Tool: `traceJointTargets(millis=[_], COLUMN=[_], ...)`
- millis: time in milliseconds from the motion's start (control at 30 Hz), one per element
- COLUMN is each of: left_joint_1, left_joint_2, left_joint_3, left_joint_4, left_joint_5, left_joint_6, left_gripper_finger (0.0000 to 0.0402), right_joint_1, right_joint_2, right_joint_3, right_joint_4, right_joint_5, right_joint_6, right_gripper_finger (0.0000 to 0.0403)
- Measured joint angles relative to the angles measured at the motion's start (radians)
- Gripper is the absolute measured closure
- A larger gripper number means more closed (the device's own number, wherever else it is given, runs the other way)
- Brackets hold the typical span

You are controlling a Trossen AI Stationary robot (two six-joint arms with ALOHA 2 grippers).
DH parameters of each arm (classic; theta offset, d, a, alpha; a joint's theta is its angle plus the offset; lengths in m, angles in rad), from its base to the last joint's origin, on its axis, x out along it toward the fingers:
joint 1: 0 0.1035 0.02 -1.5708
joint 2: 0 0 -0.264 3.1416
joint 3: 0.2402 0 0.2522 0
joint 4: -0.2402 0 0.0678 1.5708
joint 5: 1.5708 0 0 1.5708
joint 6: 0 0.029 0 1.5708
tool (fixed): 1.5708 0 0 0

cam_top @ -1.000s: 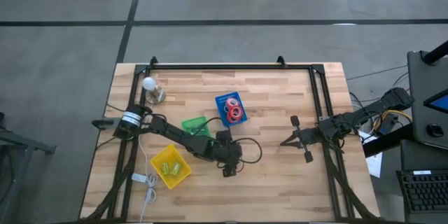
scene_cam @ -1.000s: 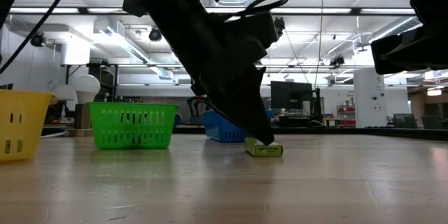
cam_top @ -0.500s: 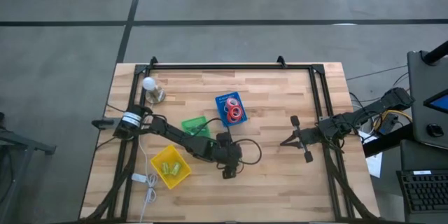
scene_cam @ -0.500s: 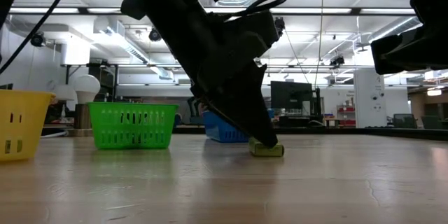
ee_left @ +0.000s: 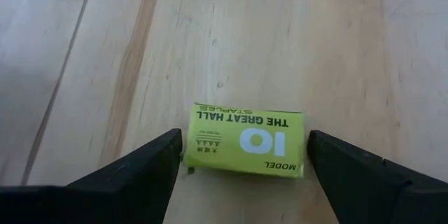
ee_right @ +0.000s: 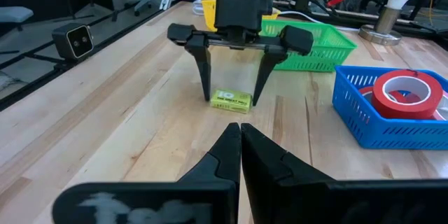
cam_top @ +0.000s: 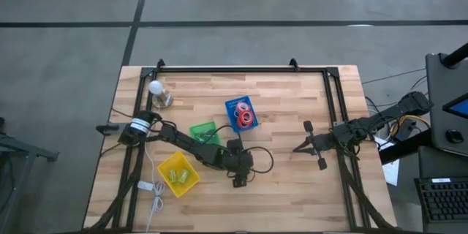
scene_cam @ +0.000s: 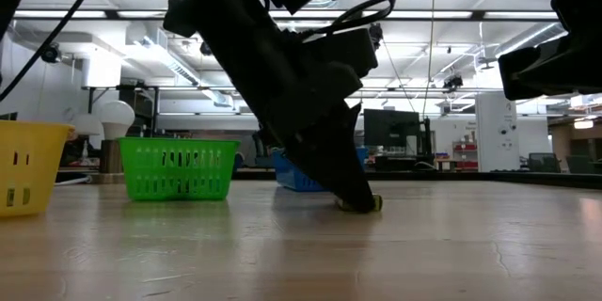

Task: Pick and place Stapler, Stapler remover, tape
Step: Put the green staple box into the yellow basket

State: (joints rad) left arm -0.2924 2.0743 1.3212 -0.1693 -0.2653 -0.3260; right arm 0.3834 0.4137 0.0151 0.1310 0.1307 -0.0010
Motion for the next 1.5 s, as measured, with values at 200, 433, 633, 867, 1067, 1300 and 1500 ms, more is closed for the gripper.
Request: traceJointTargets(millis=[200, 433, 633, 867, 1067, 1300, 1500], left_joint_1=[0.000, -0.001, 0.000, -0.004, -0.030, -0.092, -0.179], left_joint_2=[-0.002, -0.003, -0.026, -0.111, -0.208, -0.326, -0.416], left_joint_3=[0.000, 0.000, -0.004, -0.005, -0.003, -0.003, -0.030], left_joint_4=[0.003, 0.006, 0.002, -0.041, -0.196, -0.481, -0.665], left_joint_5=[0.004, 0.007, 0.015, 0.032, 0.088, 0.181, 0.163], left_joint_6=[-0.010, -0.009, -0.009, -0.037, -0.133, -0.322, -0.522], left_gripper_finger=[0.0109, 0.0168, 0.0162, 0.0164, 0.0165, 0.0164, 0.0164], right_joint_1=[0.000, 0.000, 0.000, 0.000, 0.000, 0.000, 0.000], right_joint_2=[0.000, 0.000, 0.000, 0.000, 0.000, 0.000, 0.000], right_joint_3=[0.000, 0.000, 0.000, 0.000, 0.000, 0.000, 0.000], right_joint_4=[0.000, 0.000, 0.000, 0.000, 0.000, 0.000, 0.000], right_joint_5=[0.000, 0.000, 0.000, 0.000, 0.000, 0.000, 0.000], right_joint_6=[0.000, 0.000, 0.000, 0.000, 0.000, 0.000, 0.000], right_gripper_finger=[0.0394, 0.0394, 0.0394, 0.0394, 0.0394, 0.0394, 0.0394])
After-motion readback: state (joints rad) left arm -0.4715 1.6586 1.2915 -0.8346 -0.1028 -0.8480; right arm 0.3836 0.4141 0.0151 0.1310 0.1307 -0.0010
